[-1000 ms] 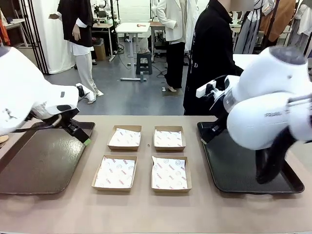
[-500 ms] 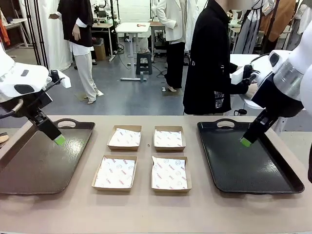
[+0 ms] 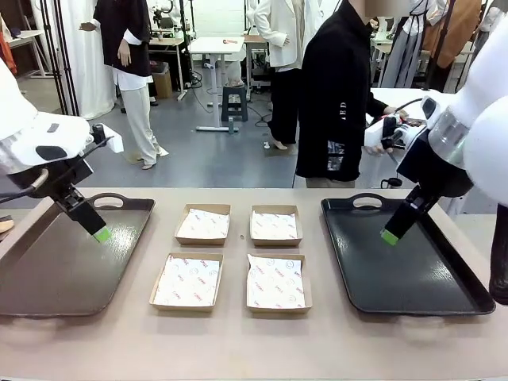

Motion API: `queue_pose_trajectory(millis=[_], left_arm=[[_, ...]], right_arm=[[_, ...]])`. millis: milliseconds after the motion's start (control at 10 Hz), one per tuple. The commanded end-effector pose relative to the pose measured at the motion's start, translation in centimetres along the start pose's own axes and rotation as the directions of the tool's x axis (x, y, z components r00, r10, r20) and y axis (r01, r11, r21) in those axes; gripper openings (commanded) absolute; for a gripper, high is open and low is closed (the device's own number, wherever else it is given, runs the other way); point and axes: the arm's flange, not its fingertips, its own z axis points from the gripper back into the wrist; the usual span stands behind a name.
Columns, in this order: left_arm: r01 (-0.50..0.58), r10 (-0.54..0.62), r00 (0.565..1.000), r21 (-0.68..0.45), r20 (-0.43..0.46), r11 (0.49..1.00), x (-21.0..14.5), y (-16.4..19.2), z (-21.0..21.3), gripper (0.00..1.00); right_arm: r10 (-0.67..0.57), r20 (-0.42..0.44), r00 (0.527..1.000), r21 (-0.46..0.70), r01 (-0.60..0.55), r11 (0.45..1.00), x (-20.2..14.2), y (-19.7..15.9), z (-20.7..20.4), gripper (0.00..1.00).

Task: Individually package the donuts and arrange them on the tray.
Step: Pick up one Paper togo box.

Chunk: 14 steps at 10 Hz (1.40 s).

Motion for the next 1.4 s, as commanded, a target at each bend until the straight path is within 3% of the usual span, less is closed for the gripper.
queue_pose_trajectory(millis=[0, 200, 300, 400, 600, 800, 900, 1100, 1300], left_arm=[[-0.111, 0.196, 0.967, -0.424, 0.164, 0.899, -0.6, 1.7, 1.9, 1.0], [-0.182, 0.466, 0.86, -0.727, 0.209, 0.662, -2.0, 4.8, 3.0, 1.0], [-0.199, 0.585, 0.787, -0.816, 0.197, 0.542, -3.5, 6.4, 3.3, 1.0], [-0.224, 0.666, 0.727, -0.859, 0.169, 0.461, -4.8, 8.0, 3.4, 1.0], [-0.265, 0.804, 0.584, -0.911, 0.111, 0.317, -9.0, 11.5, 2.8, 1.0], [-0.296, 0.851, 0.524, -0.926, 0.047, 0.233, -11.7, 13.6, 1.6, 1.0], [-0.325, 0.85, 0.526, -0.924, -0.001, 0.201, -12.3, 14.6, 1.0, 1.0], [-0.377, 0.848, 0.525, -0.913, -0.07, 0.158, -13.5, 16.3, -0.3, 1.0], [-0.419, 0.846, 0.524, -0.895, -0.101, 0.152, -14.2, 17.3, -1.6, 1.0]], right_arm=[[-0.23, 0.15, 0.962, 0.361, 0.164, 0.918, -2.1, -3.3, 1.3, 1.0], [-0.533, 0.212, 0.819, 0.706, 0.249, 0.663, -5.4, -7.9, 2.2, 1.0], [-0.655, 0.191, 0.732, 0.814, 0.255, 0.522, -7.8, -10.1, 2.1, 1.0], [-0.726, 0.141, 0.673, 0.873, 0.262, 0.412, -10.2, -11.8, 1.7, 1.0], [-0.808, 0.032, 0.588, 0.915, 0.308, 0.261, -15.2, -16.4, -0.3, 1.0], [-0.823, -0.03, 0.567, 0.923, 0.333, 0.195, -17.4, -19.4, -1.8, 1.0], [-0.82, -0.063, 0.569, 0.922, 0.349, 0.171, -18.0, -20.5, -2.3, 1.0], [-0.781, -0.054, 0.622, 0.919, 0.338, 0.205, -18.5, -21.7, -2.8, 1.0], [-0.772, -0.081, 0.63, 0.888, 0.397, 0.231, -18.8, -22.6, -4.0, 1.0]])
